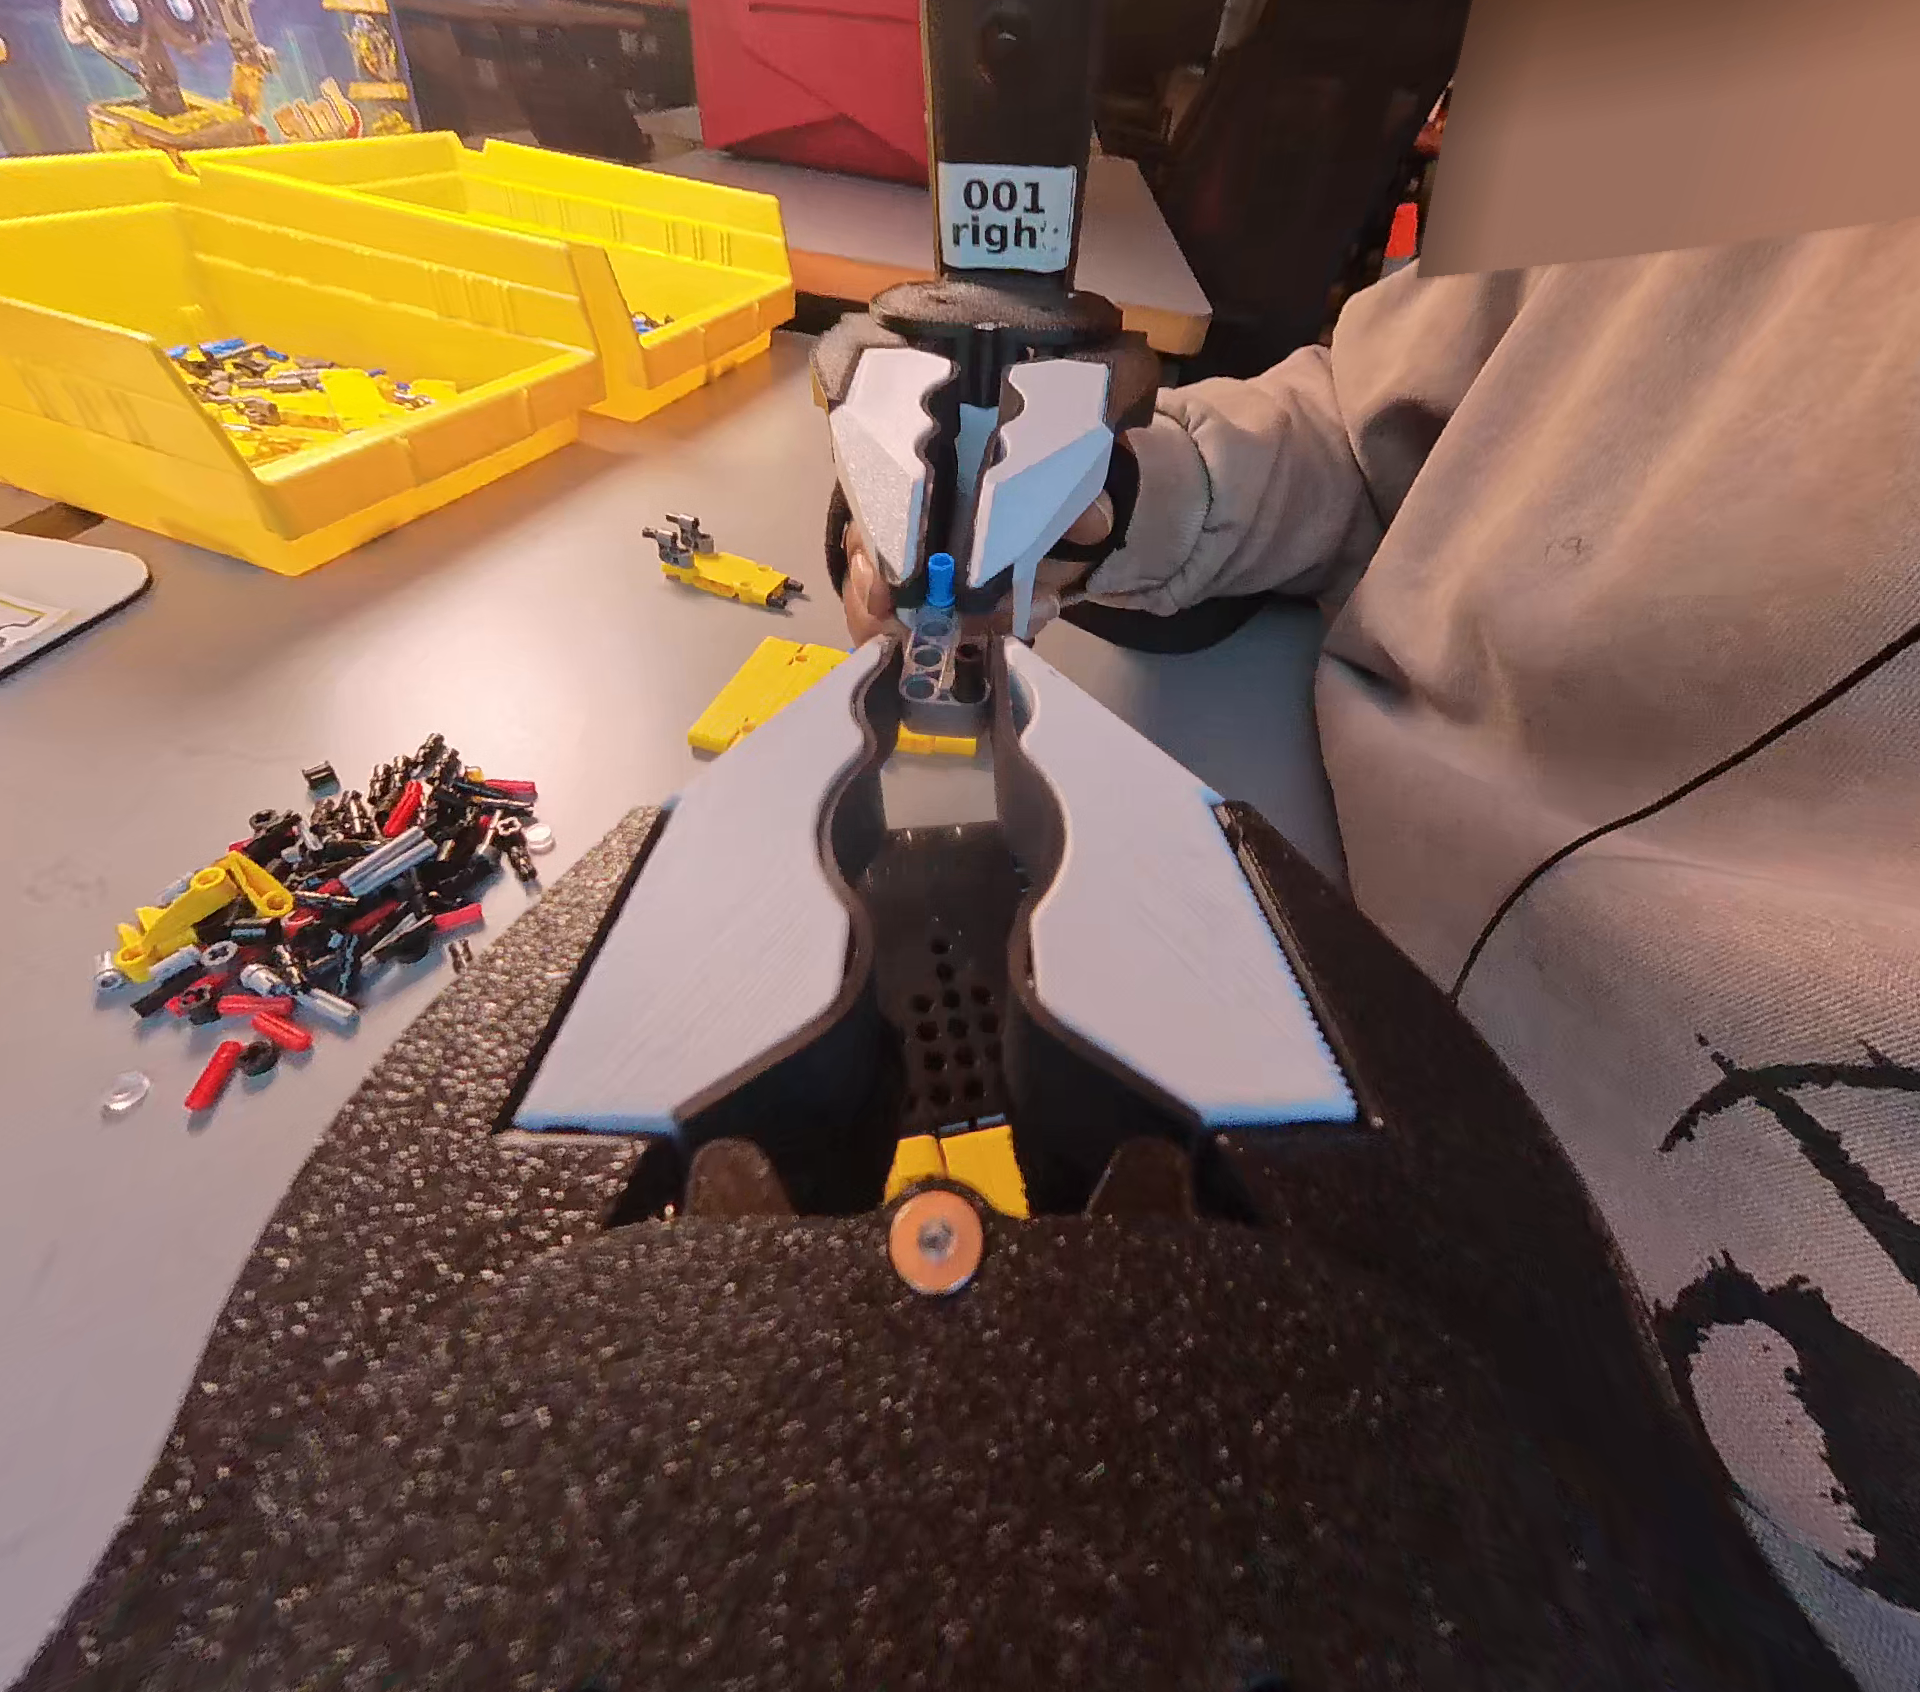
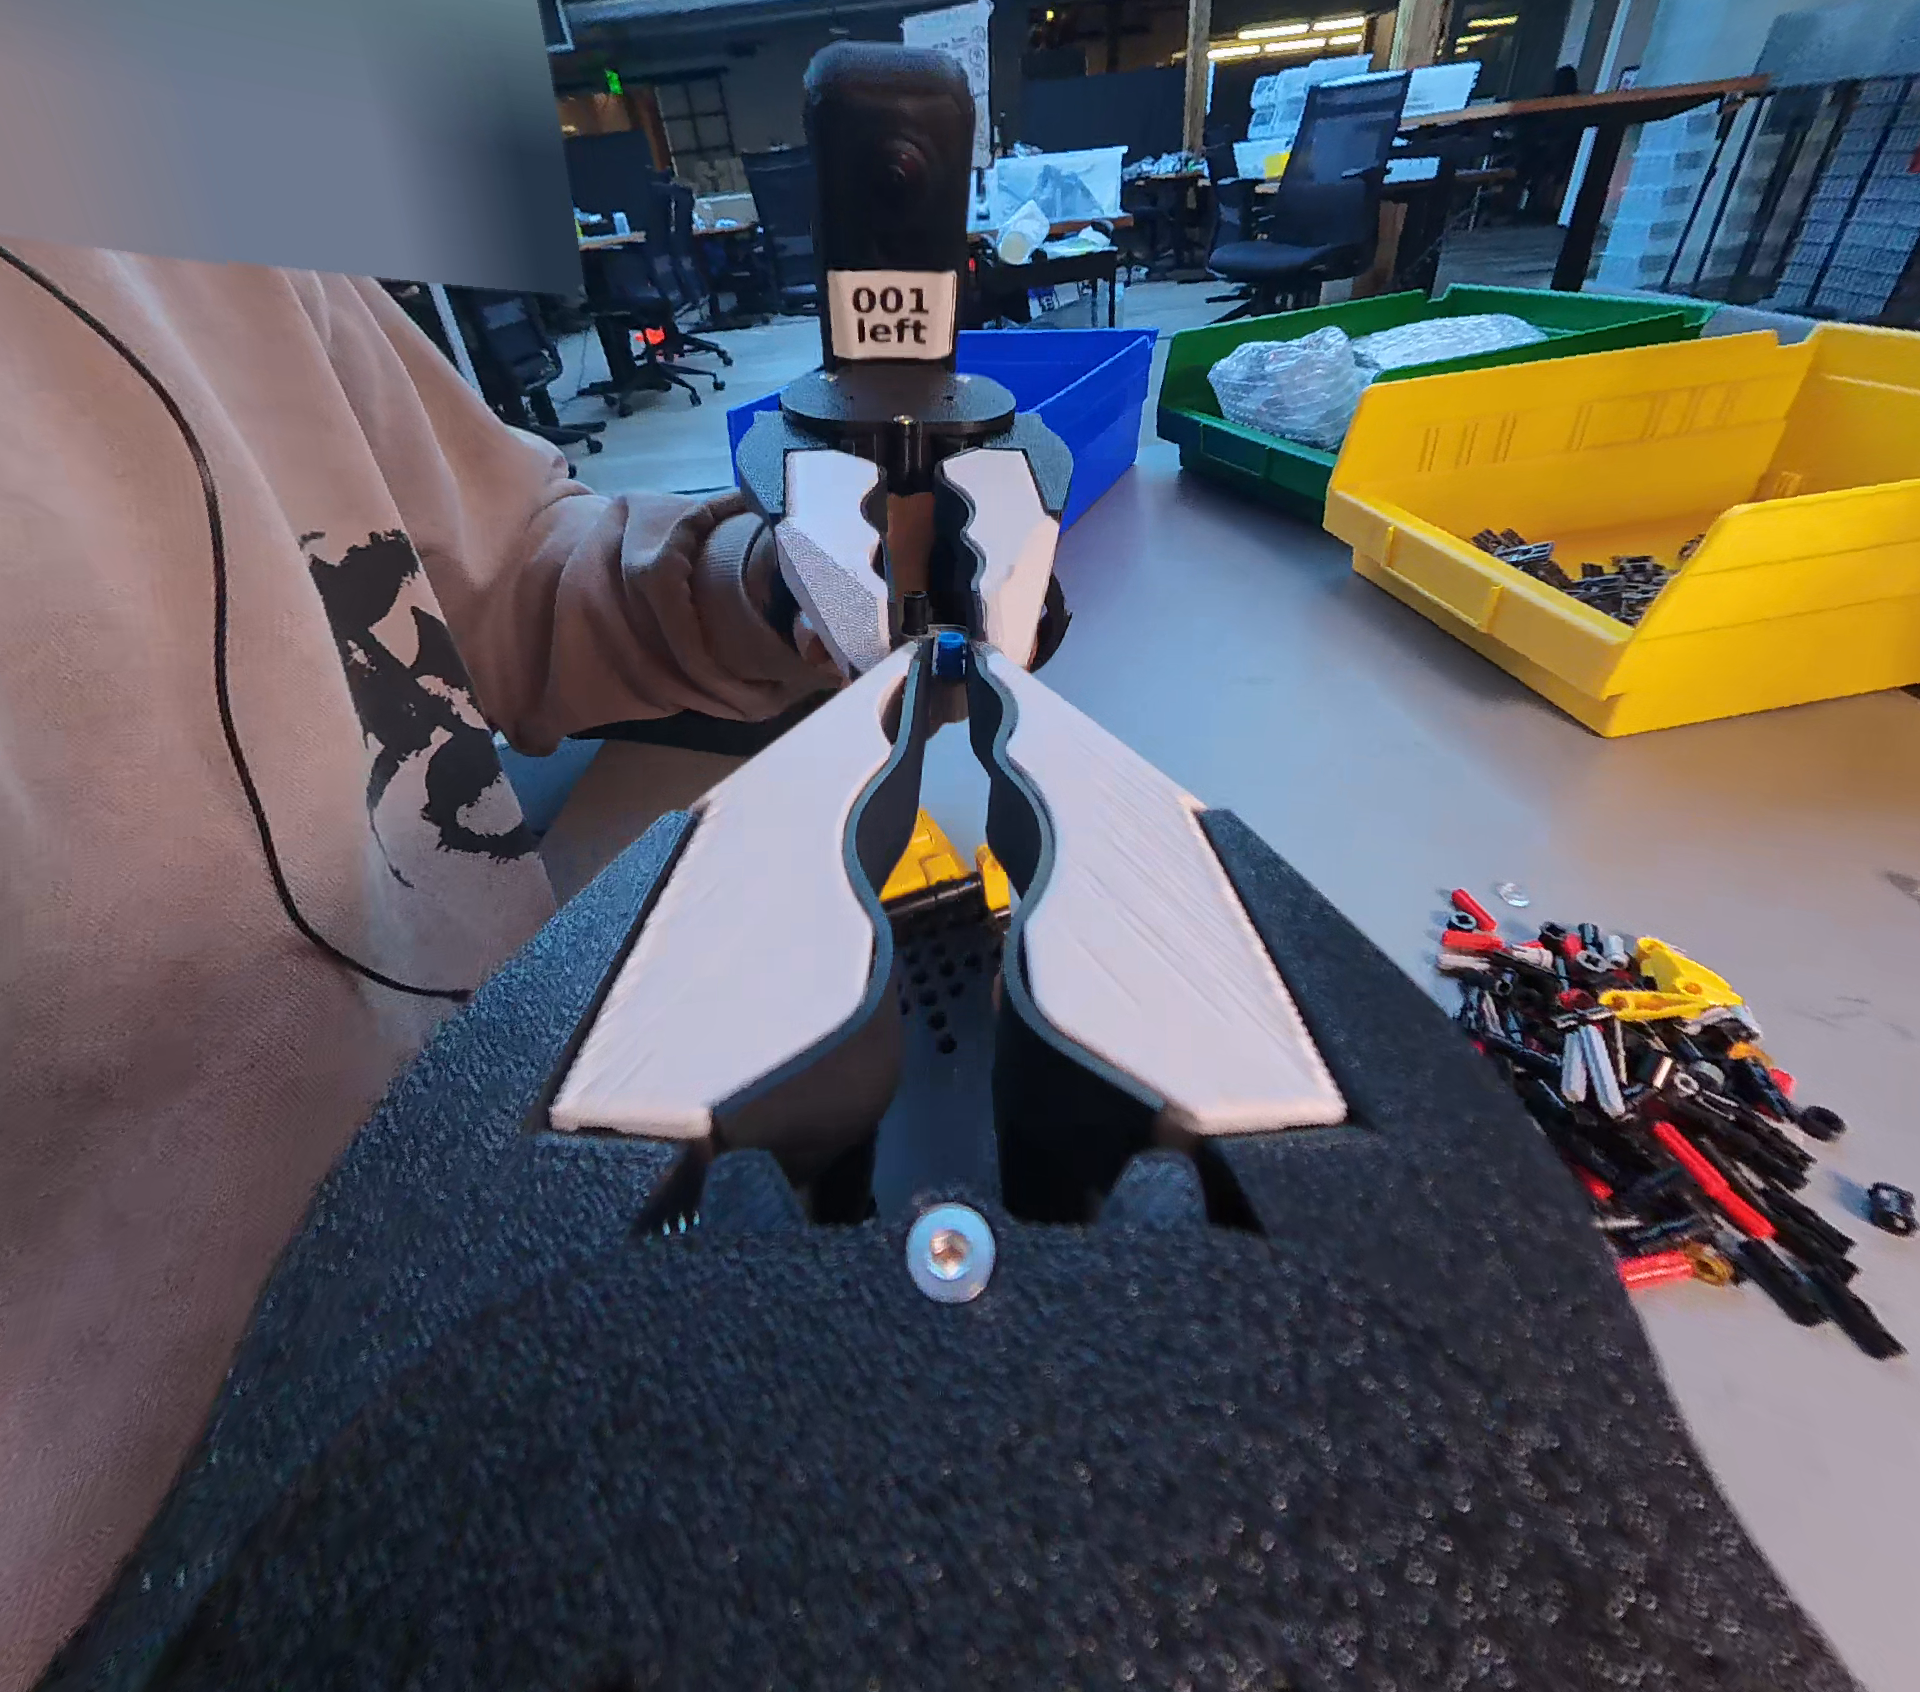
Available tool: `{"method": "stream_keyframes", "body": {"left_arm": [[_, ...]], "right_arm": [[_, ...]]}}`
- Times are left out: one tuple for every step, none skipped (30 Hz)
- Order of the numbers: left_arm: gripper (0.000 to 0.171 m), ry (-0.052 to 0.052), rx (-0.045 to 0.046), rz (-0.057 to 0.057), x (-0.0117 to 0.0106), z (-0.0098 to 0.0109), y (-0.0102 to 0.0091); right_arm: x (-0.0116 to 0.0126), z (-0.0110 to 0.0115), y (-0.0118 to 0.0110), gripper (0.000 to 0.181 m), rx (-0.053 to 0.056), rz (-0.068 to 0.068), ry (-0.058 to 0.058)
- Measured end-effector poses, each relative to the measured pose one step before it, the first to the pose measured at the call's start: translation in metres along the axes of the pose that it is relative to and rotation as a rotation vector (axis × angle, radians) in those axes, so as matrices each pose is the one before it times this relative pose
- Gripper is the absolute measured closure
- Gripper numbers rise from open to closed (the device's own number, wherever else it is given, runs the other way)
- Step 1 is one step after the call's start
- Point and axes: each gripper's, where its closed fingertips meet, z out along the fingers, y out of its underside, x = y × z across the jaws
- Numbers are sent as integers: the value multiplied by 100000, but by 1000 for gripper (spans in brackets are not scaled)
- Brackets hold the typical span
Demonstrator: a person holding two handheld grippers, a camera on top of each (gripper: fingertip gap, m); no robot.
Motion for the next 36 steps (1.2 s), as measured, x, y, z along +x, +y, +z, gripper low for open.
{"method": "stream_keyframes", "body": {"left_arm": [[157, 962, -1728, 121, 194, 99, 219], [157, 894, -1432, -36, 199, 156, 210], [157, 480, -1319, -6, 133, 133, 216], [157, 139, -265, -551, -18, 27, 71], [157, 841, 42, -1730, 11, 17, 1], [156, 1033, 57, -2038, 23, 6, 11], [157, 945, -452, -2126, 4, 26, 85], [156, 856, -1374, -1763, 11, 37, 233], [156, 1046, -1840, -1289, 62, 72, 323], [157, 911, -1344, -1211, 99, 78, 259], [157, 466, -1324, -1142, 50, 77, 227], [157, 483, -1974, -837, 35, 87, 323], [157, -273, -2056, -127, -61, 104, 362], [156, -994, -1944, 190, -143, 124, 349], [156, -326, -1510, 359, -57, 107, 268], [156, 51, -1360, 344, -1, 91, 231], [156, -123, -899, 609, -9, 79, 167], [156, 118, -644, 439, 38, 31, 99], [156, -130, 94, 357, 7, 5, -43], [157, -20, 725, -110, -7, -62, -163], [156, 254, 427, -210, 28, -99, -119], [156, 753, -417, -90, 81, -97, 41], [156, -873, 158, 293, -119, -135, -10], [157, -336, 19, 172, -40, -121, -10], [156, 439, 113, 308, 102, -73, -38], [156, -131, 40, 337, 34, -16, -35], [156, -254, 154, 222, -10, -20, -44], [156, 147, 364, -62, 21, -35, -64], [156, 226, 832, -196, 24, -51, -129], [156, 169, 1599, -281, -10, -107, -221], [157, -419, 3230, -302, -128, -177, -442], [157, -687, 4940, -878, -230, -249, -663], [157, 543, 4990, -1964, -112, -235, -684], [157, 911, 4671, -2538, -57, -186, -613], [156, 376, 4597, -2844, -142, -143, -556], [156, 282, 4032, -2809, -165, -104, -442]], "right_arm": [[-166, 86, 243, 176, -1365, -322, -1003], [-246, 158, 267, 176, -1461, -483, -1179], [-163, 152, 262, 176, -1403, -1222, -329], [-21, 17, 101, 177, -803, -1846, 446], [14, -8, 24, 177, -703, -1932, 630], [-18, -13, -32, 177, -542, -1467, 353], [10, -1, 26, 177, -631, -1338, 371], [-14, 13, 128, 177, -818, -743, 61], [-79, 31, 194, 177, -949, 23, -706], [-123, 34, 113, 177, -273, 670, -1087], [-90, 25, 81, 177, -194, 1200, -1125], [-105, 35, 180, 177, -1055, 1337, -1523], [-88, 35, 355, 177, -2291, 1562, -1739], [26, -22, 454, 177, -3368, 690, -1187], [24, -38, 446, 177, -3489, -1061, -527], [-26, -22, 373, 176, -3099, -1565, -127], [-30, 6, 206, 176, -1992, -1722, 381], [-57, 5, 155, 176, -1016, -1295, 242], [-43, -26, 49, 176, -5, -563, 135], [10, -58, -84, 176, 1079, 307, 12], [-24, -67, -77, 176, 849, 809, -583], [-81, -57, -23, 176, 453, 737, -1136], [68, -55, -48, 176, 652, 573, 93], [130, -39, -75, 176, 988, 603, 429], [-91, 6, -91, 176, 1087, 1344, -897], [-50, 33, -97, 176, 1153, 1391, -616], [19, 6, -91, 177, 938, 481, 89], [-2, -5, -59, 177, 531, 226, -209], [-10, -5, -109, 177, 673, 479, -280], [1, -8, -149, 177, 924, 373, 36], [73, -21, -227, 178, 1457, 473, 502], [232, -28, -399, 178, 2745, 992, 1579], [163, 6, -472, 178, 3514, 2093, 818], [116, 2, -559, 178, 4401, 2567, 457], [197, -15, -572, 178, 4858, 2742, 908], [243, -20, -556, 179, 5162, 3251, 1095]]}}
